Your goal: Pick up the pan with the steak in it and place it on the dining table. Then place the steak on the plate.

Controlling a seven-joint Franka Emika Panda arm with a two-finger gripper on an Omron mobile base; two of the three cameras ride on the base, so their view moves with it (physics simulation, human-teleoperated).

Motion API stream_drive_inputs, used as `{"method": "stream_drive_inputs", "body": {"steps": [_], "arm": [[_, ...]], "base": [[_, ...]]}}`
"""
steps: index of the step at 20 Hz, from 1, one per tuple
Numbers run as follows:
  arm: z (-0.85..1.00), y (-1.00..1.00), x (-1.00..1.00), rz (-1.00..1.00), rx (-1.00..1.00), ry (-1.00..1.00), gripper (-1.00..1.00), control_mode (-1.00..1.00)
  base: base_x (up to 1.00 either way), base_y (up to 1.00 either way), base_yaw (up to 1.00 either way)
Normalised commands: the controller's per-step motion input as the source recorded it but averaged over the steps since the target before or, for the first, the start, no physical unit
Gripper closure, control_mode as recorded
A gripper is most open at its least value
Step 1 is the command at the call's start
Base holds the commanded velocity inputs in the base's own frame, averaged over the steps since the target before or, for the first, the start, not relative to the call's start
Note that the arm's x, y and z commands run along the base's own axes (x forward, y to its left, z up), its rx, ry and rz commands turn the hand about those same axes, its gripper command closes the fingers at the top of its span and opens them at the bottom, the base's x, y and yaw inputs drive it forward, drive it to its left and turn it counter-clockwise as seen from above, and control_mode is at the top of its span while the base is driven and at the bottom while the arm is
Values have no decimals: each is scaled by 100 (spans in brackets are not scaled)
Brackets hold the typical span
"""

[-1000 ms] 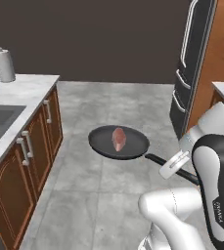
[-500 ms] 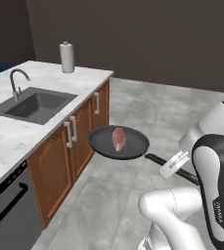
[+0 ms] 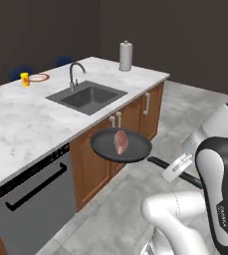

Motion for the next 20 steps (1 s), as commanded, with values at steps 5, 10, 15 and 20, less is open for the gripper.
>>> {"method": "stream_drive_inputs", "body": {"steps": [5,10,15,20], "arm": [[0,0,0,0,0,0,100,100],[0,0,0,0,0,0,100,100],[0,0,0,0,0,0,100,100],[0,0,0,0,0,0,100,100]], "base": [[-1,0,50],[0,0,50],[0,0,50],[0,0,21]]}}
